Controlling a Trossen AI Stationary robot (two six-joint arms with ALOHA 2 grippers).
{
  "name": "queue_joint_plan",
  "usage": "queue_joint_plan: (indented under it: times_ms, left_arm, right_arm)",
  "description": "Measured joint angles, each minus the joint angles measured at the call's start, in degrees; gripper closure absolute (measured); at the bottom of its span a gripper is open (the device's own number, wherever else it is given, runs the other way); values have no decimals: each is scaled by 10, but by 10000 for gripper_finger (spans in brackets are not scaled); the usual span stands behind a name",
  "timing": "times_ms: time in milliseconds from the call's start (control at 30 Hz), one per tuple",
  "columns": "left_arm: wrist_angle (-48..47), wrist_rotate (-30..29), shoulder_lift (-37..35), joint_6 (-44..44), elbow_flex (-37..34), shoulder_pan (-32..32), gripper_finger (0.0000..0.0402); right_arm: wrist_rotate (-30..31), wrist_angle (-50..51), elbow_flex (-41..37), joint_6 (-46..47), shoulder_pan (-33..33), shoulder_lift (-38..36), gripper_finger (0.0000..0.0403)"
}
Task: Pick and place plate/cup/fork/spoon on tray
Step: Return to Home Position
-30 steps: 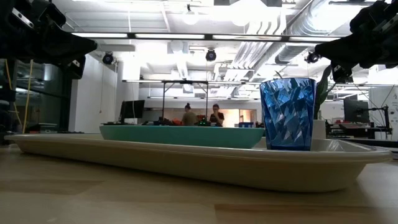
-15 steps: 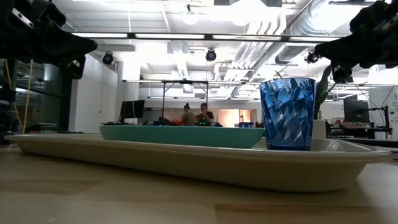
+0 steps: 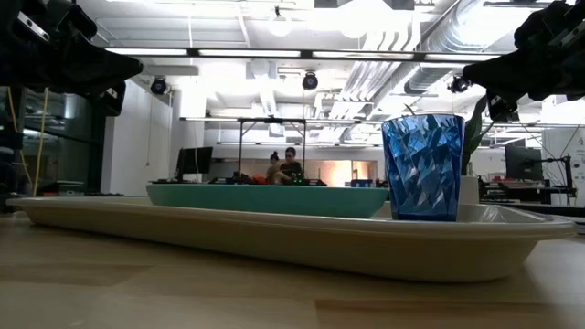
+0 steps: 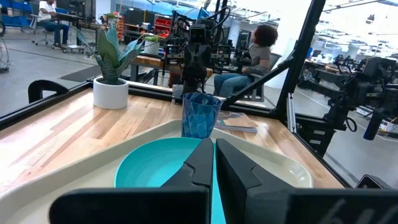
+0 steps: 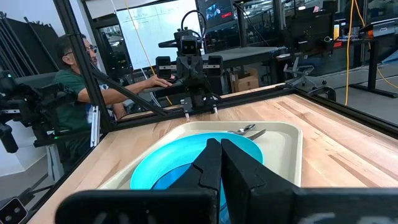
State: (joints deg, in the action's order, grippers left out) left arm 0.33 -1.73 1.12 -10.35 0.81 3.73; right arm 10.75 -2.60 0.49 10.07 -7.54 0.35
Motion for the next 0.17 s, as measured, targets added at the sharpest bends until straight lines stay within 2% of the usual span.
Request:
queue_joint_plan:
  times_ms: [167]
  left_arm:
    - [0, 0, 0, 0, 0, 0, 401]
  right_arm:
    - [0, 0, 0, 0, 0, 0, 402]
